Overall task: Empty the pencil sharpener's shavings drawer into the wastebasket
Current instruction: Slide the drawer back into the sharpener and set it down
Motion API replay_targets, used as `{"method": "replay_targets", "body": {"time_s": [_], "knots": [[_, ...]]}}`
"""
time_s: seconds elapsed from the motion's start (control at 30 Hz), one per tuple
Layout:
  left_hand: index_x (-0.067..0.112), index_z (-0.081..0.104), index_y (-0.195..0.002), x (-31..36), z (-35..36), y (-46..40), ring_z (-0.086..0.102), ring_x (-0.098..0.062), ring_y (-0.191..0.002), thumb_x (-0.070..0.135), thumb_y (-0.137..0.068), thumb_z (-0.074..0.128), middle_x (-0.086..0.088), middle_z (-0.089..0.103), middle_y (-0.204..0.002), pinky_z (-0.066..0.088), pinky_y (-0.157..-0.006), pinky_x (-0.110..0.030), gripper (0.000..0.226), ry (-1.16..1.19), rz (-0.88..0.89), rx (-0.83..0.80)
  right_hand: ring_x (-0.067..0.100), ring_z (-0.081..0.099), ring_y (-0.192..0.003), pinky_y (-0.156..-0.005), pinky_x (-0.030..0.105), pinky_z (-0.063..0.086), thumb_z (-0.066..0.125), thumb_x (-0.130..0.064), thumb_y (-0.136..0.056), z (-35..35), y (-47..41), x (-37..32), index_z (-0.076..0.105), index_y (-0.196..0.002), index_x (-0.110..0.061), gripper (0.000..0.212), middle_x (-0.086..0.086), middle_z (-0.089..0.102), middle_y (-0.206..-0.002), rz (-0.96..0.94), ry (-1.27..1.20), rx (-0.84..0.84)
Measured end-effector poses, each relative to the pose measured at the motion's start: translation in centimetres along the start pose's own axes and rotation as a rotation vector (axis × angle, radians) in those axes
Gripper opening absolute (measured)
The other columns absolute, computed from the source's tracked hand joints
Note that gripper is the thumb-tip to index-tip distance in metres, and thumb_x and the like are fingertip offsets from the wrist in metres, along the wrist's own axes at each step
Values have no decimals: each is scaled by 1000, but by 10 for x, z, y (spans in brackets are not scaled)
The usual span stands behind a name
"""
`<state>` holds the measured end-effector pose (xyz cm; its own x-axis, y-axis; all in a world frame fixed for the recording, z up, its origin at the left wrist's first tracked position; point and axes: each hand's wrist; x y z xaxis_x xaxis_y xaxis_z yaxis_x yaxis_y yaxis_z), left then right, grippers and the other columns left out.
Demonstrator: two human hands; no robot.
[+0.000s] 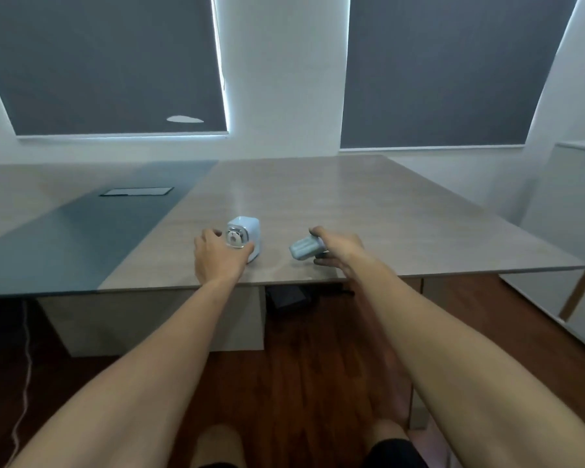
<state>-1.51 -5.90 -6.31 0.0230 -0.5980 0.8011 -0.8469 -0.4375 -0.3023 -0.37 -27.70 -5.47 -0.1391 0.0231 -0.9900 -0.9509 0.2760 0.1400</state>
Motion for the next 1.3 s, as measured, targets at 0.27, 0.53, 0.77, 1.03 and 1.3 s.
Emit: {"method": "replay_targets", "body": {"time_s": [0.27,0.53,0.77,1.03,1.3], "knots": [[11,51,-125,-6,21,-32,60,-25,-111,42,-59,88,-8,61,-124,47,-90,-36,82,146,-5,-61,28,73,-95,-68,35,64,86,-36,-68,22,-29,12,70,-113,-1,59,15,70,-114,-44,9,-28],[10,63,-114,-4,19,-51,66,-23,-101,38,-69,82,-6,71,-111,48,-84,-28,56,256,-107,-56,22,73,-83,-80,37,63,82,-41,-73,33,-38,6,75,-86,-11,34,11,74,-96,-85,-25,-89],[5,67,-113,-2,11,-52,68,-18,-80,34,-84,70,-6,70,-98,60,-69,-35,41,616,-240,-262,24,74,-76,-80,39,63,83,-40,-73,42,-35,-1,75,-92,-1,44,9,73,-93,-33,-134,-134],[4,67,-115,11,12,-45,71,-26,-84,32,-83,72,-8,73,-97,57,-62,-33,43,677,-174,-415,30,74,-85,-79,40,63,82,-34,-78,37,-21,-2,67,-108,0,48,20,71,-111,0,-210,-238],[3,67,-116,23,15,-40,72,-26,-86,28,-84,72,-10,73,-104,57,-60,-30,42,717,-143,-502,34,73,-96,-76,38,62,81,-28,-80,39,-7,-6,55,-97,-10,36,13,70,-105,-5,-231,-297]]}}
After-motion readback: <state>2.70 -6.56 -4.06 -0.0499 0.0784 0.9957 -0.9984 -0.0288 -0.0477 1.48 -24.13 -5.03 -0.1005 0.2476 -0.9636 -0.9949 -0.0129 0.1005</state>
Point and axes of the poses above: each hand's wrist, its own y-axis away from the middle knuckle, its own z-axis out of the palm, x = y × z
